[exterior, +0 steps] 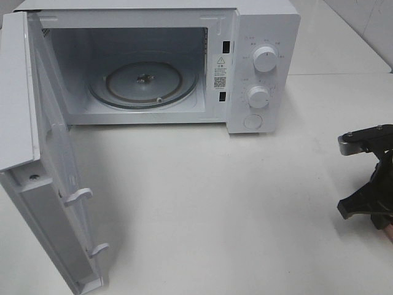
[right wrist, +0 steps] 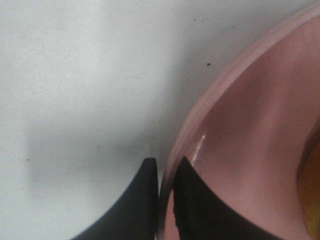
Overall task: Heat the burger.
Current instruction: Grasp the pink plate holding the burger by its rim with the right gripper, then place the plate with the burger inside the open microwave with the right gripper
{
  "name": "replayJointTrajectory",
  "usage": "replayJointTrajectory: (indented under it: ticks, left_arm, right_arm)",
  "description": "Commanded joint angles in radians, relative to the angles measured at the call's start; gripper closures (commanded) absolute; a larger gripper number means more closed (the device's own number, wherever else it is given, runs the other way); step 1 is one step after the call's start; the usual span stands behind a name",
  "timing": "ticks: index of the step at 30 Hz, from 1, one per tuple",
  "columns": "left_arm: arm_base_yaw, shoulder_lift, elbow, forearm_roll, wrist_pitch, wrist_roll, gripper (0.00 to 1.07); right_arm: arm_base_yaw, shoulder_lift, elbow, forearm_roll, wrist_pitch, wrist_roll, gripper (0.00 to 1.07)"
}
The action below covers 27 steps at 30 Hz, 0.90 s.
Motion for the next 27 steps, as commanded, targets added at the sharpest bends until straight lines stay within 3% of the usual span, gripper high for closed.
replayJointTrajectory:
  ticks: [1,17,27]
  left_arm:
    - [-0.005,-0.014,0.003,-0.008,-0.014,-0.002,0.07]
    - [-0.005,-0.014,0.003,-0.008,-0.014,-0.002,0.07]
    - [-0.005,-0.014,0.003,-0.008,-0.014,-0.002,0.07]
  right_arm:
    - [-0.006,0.004,0.004,-0.011,-0.003,-0.003,1.07]
    - [0.012,-0.007,0.004,-0.031,0.023,0.048,1.07]
    - [0.100,-0.007,0.004,-0.209,0.132,0.259,1.07]
